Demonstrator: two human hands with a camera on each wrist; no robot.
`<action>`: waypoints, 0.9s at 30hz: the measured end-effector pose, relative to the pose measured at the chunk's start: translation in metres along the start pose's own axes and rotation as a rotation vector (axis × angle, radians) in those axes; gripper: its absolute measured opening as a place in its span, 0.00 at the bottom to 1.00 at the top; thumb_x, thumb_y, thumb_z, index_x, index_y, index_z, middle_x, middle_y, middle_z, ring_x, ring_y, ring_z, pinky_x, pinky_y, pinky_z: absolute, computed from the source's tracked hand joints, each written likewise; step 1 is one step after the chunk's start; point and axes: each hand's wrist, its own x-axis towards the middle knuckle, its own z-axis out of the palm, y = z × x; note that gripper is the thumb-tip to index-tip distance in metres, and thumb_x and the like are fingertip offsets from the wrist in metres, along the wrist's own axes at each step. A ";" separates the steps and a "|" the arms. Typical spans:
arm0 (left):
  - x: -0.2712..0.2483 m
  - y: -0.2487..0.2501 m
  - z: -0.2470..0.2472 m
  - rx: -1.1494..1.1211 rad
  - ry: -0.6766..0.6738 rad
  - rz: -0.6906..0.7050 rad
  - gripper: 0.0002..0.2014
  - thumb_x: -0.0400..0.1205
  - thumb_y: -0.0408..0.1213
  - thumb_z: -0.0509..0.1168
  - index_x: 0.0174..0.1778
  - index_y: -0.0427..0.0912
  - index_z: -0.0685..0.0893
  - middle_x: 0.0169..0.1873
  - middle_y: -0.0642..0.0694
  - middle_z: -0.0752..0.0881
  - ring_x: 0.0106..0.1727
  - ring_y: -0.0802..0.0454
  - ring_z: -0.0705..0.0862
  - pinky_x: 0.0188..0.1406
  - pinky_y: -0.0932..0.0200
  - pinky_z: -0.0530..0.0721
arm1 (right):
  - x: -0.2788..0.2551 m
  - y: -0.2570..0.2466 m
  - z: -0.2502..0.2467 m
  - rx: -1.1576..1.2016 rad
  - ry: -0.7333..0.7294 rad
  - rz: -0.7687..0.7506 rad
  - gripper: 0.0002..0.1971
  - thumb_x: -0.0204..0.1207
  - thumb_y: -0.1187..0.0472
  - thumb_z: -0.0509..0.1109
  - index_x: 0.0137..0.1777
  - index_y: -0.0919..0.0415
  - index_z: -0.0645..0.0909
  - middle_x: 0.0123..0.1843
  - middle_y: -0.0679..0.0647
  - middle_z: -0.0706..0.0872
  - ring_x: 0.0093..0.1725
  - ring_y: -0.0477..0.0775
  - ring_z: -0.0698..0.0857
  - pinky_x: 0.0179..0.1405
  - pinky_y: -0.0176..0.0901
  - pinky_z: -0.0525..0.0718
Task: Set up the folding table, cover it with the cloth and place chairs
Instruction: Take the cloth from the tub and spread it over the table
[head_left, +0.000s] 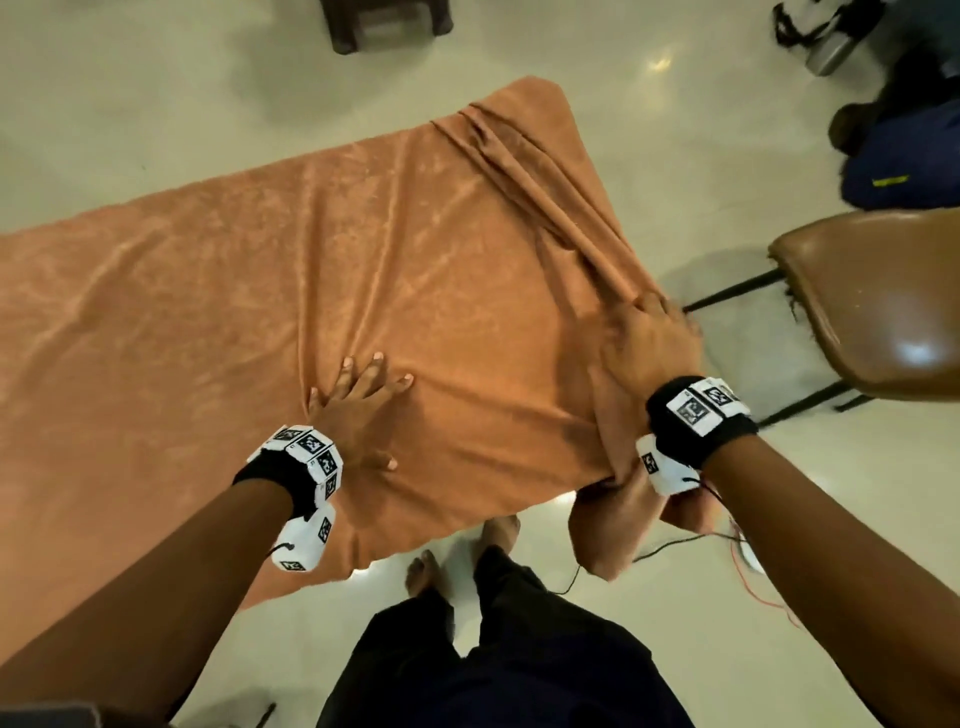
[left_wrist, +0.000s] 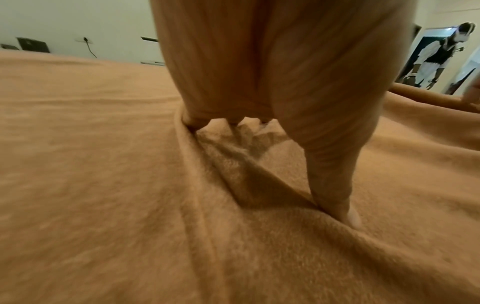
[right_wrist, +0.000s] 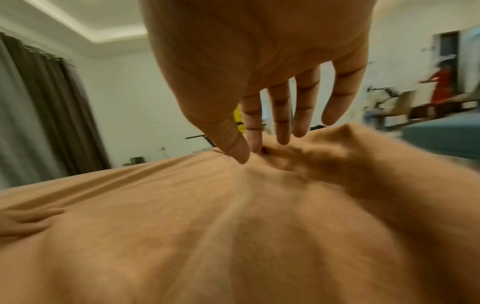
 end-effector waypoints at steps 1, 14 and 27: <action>-0.006 -0.008 0.003 0.004 0.010 -0.004 0.61 0.65 0.58 0.81 0.82 0.73 0.41 0.82 0.60 0.25 0.85 0.43 0.29 0.79 0.24 0.46 | 0.005 -0.022 0.002 0.011 -0.015 -0.127 0.16 0.75 0.48 0.67 0.58 0.53 0.86 0.60 0.59 0.83 0.60 0.69 0.81 0.55 0.62 0.81; -0.095 -0.123 0.086 -0.473 0.453 -0.478 0.42 0.76 0.75 0.52 0.85 0.62 0.51 0.87 0.53 0.49 0.87 0.36 0.45 0.77 0.20 0.51 | -0.016 -0.290 0.071 -0.068 -0.421 -0.715 0.40 0.67 0.31 0.70 0.80 0.37 0.65 0.82 0.51 0.65 0.80 0.66 0.66 0.73 0.73 0.67; -0.178 -0.289 0.145 -0.540 0.326 -0.775 0.46 0.70 0.84 0.42 0.82 0.72 0.38 0.85 0.58 0.32 0.86 0.38 0.34 0.75 0.16 0.42 | -0.059 -0.408 0.096 -0.194 -0.463 -0.705 0.43 0.67 0.24 0.67 0.82 0.28 0.57 0.89 0.48 0.51 0.86 0.67 0.53 0.75 0.77 0.62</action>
